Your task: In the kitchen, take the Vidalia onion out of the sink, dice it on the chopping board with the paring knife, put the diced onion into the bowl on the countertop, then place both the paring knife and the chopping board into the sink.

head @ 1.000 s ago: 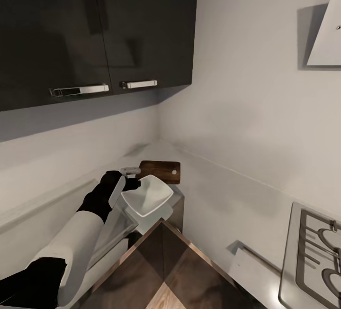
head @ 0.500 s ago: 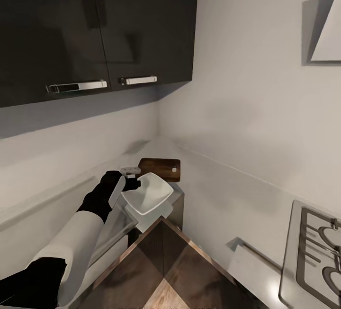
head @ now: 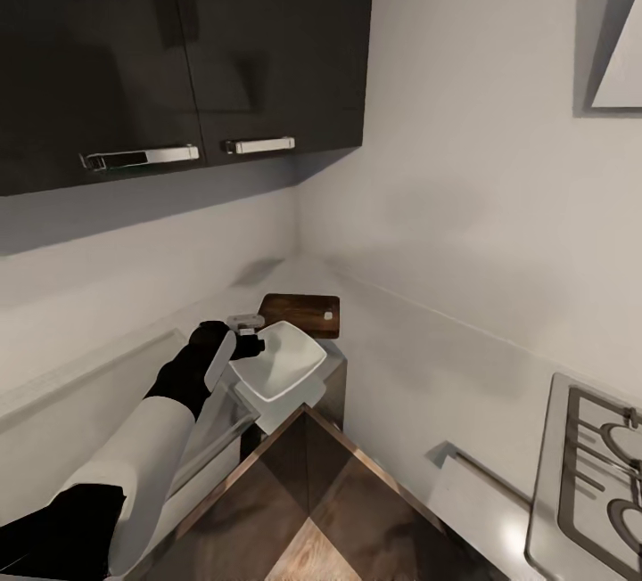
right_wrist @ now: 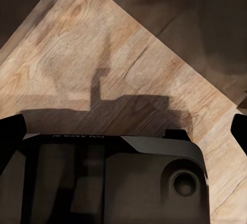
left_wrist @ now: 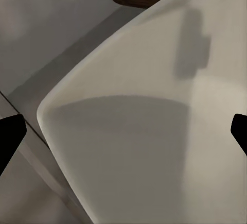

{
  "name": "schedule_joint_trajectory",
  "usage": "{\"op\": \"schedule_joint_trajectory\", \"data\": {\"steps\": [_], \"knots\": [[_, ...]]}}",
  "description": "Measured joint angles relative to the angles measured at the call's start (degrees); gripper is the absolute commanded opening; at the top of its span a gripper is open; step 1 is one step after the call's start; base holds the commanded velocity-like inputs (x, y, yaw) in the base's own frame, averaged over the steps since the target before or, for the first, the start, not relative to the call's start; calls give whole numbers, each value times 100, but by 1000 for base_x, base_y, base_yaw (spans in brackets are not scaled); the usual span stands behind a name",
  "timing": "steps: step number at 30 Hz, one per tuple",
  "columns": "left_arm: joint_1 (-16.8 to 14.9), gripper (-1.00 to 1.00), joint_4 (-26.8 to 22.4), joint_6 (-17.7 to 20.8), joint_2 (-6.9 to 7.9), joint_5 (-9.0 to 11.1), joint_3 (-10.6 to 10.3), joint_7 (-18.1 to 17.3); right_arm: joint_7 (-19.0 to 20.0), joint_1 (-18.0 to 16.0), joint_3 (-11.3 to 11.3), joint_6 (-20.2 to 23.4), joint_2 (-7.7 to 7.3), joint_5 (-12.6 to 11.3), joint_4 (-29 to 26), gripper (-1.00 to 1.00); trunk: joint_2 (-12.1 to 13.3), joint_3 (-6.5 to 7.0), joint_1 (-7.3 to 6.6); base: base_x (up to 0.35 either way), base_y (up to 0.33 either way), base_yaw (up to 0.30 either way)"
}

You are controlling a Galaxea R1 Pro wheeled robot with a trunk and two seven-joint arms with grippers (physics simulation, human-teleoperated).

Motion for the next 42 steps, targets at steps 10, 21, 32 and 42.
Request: {"op": "schedule_joint_trajectory", "data": {"steps": [10,21,32,42], "knots": [[0,100,0,0,12,0,0,0,-15,-4,6,3,0,6,-2,100,0,-1,0,0,0,0],[0,100,-1,0,27,3,5,0,-27,-1,3,95,2,4,-2,100,0,-44,0,0,0,0],[0,100,0,0,41,7,70,3,-18,-2,3,130,-1,4,-3,100,0,-144,0,0,67,0],[0,100,-2,-1,44,2,188,4,-18,-5,3,129,7,4,-2,100,0,-237,0,0,22,0]]}}
